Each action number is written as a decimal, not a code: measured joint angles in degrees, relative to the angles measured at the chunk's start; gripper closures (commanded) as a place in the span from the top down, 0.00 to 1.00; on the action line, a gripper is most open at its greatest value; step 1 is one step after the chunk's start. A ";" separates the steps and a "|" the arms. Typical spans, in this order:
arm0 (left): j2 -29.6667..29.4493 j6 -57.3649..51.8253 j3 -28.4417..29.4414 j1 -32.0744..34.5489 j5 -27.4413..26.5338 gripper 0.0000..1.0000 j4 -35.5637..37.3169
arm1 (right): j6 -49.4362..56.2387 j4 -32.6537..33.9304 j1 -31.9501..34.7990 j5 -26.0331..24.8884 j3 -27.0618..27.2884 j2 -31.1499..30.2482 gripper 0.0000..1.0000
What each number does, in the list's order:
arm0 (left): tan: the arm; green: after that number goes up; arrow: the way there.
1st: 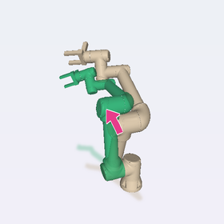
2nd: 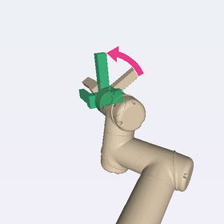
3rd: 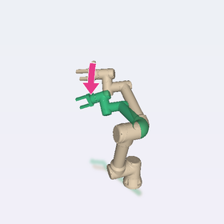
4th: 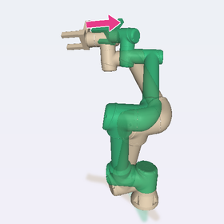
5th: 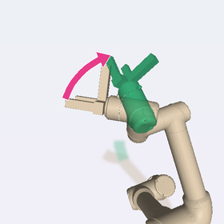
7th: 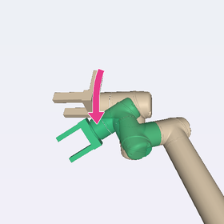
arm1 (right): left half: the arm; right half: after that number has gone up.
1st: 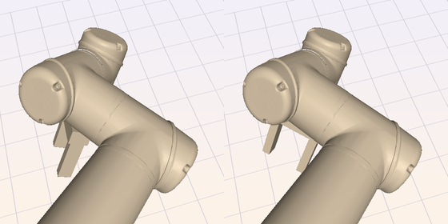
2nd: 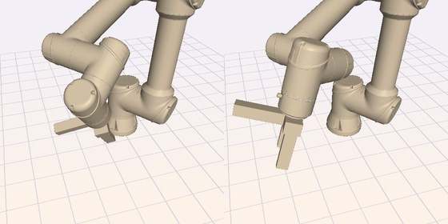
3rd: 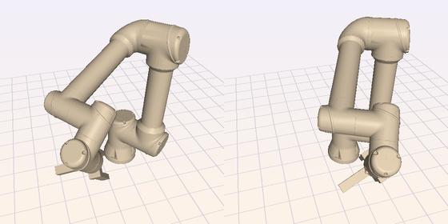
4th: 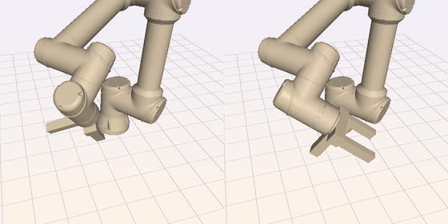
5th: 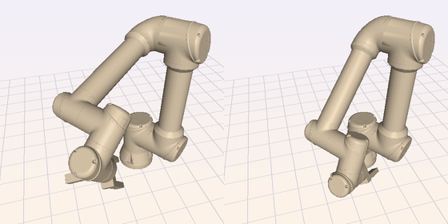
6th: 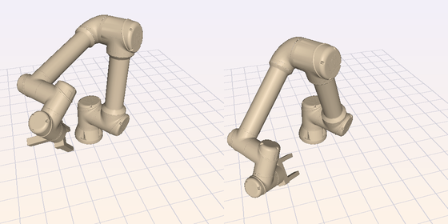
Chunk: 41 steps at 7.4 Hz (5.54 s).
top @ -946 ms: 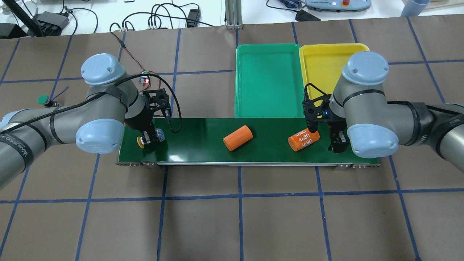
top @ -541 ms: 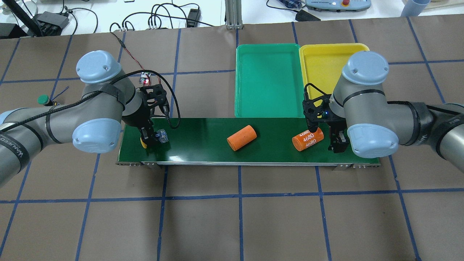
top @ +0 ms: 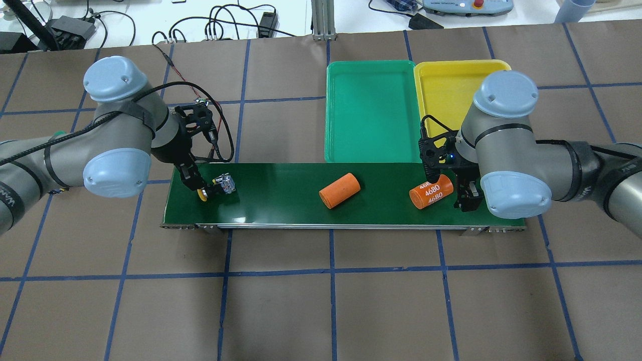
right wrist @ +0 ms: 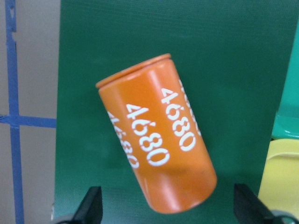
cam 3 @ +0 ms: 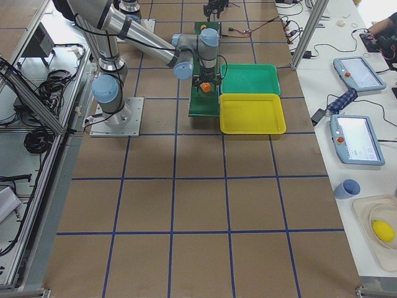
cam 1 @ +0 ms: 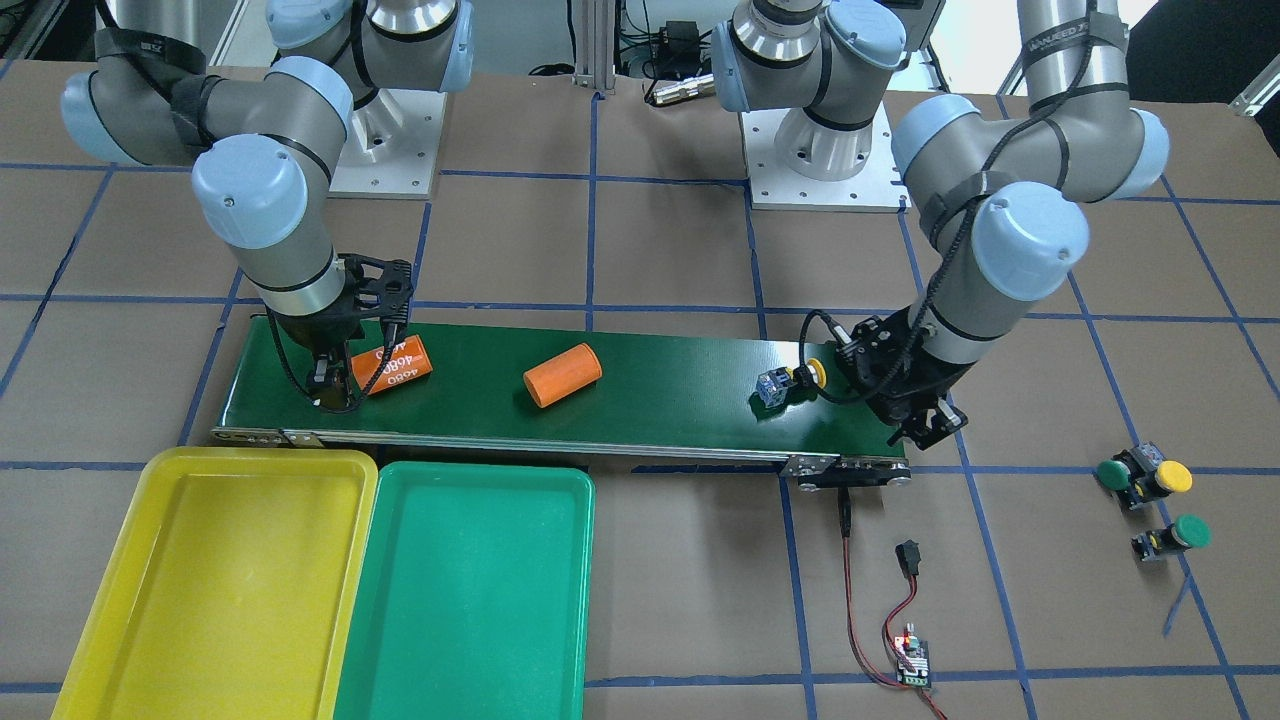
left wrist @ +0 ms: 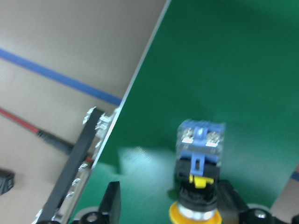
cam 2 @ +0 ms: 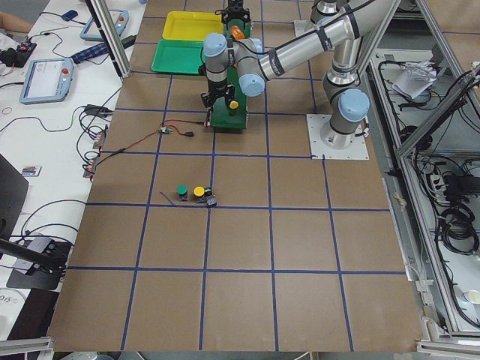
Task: Sort buttons by color to trays
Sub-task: 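Place the push button on the belt while the right gripper grasps an orange cylinder, then lower the left gripper onto another push button and grasp it, then carry the green-capped push button onto the belt and release it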
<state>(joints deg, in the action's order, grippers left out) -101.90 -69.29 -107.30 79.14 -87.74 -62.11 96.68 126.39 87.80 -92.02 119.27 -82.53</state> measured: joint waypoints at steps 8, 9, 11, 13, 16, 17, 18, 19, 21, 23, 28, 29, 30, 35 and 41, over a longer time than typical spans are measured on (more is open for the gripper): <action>-9.09 0.58 10.60 -15.25 0.96 0.92 -5.51 | 0.00 0.00 0.00 -0.09 0.00 0.00 1.00; -9.74 0.62 10.81 -16.21 0.24 0.97 -3.95 | 0.00 0.00 0.00 -0.09 0.00 0.00 1.00; -11.86 0.66 12.35 -18.93 -0.81 1.00 0.32 | 0.00 0.00 0.00 -0.09 0.00 0.00 1.00; -15.43 1.99 17.88 -21.06 -1.36 1.00 1.88 | 0.00 0.00 0.00 -0.09 0.00 0.00 1.00; -20.59 9.30 23.77 -22.76 -2.58 1.00 1.79 | 0.00 0.00 0.00 -0.07 0.00 0.00 1.00; -22.03 12.81 24.42 -23.92 -2.75 1.00 1.96 | 0.00 0.00 0.00 -0.06 0.00 0.00 1.00; -23.07 14.59 24.77 -24.70 -2.99 1.00 2.16 | 0.00 0.00 0.00 -0.07 0.00 0.00 1.00; -23.95 16.00 24.89 -24.99 -3.22 1.00 2.25 | 0.00 0.00 0.00 -0.06 0.00 0.00 1.00; -25.75 21.12 24.96 -24.83 -3.32 0.97 2.39 | 0.00 0.00 0.00 -0.05 0.00 0.00 1.00; -26.49 23.69 25.26 -24.69 -3.20 0.32 2.43 | 0.00 0.00 0.00 -0.05 0.03 -0.01 1.00; -27.48 24.10 29.45 -24.61 0.07 0.00 0.13 | 0.00 0.00 0.00 0.02 0.05 0.00 1.00; -26.26 24.18 29.59 -24.13 1.15 0.00 -2.11 | 0.00 0.00 0.00 0.05 0.07 0.00 1.00; -24.27 24.24 29.08 -22.92 1.66 0.00 -4.28 | 0.00 0.00 0.00 0.07 0.08 -0.01 1.00; -4.85 28.46 11.70 -8.90 6.07 0.00 -11.72 | 0.00 0.00 0.00 0.03 0.09 -0.01 1.00; 3.27 51.88 -1.13 3.73 6.78 0.00 -8.36 | 0.00 0.00 0.00 0.00 0.09 -0.01 1.00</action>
<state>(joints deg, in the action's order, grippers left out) -98.63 -17.41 -108.43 82.86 -80.96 -70.47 96.68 126.39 87.80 -92.02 119.36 -82.53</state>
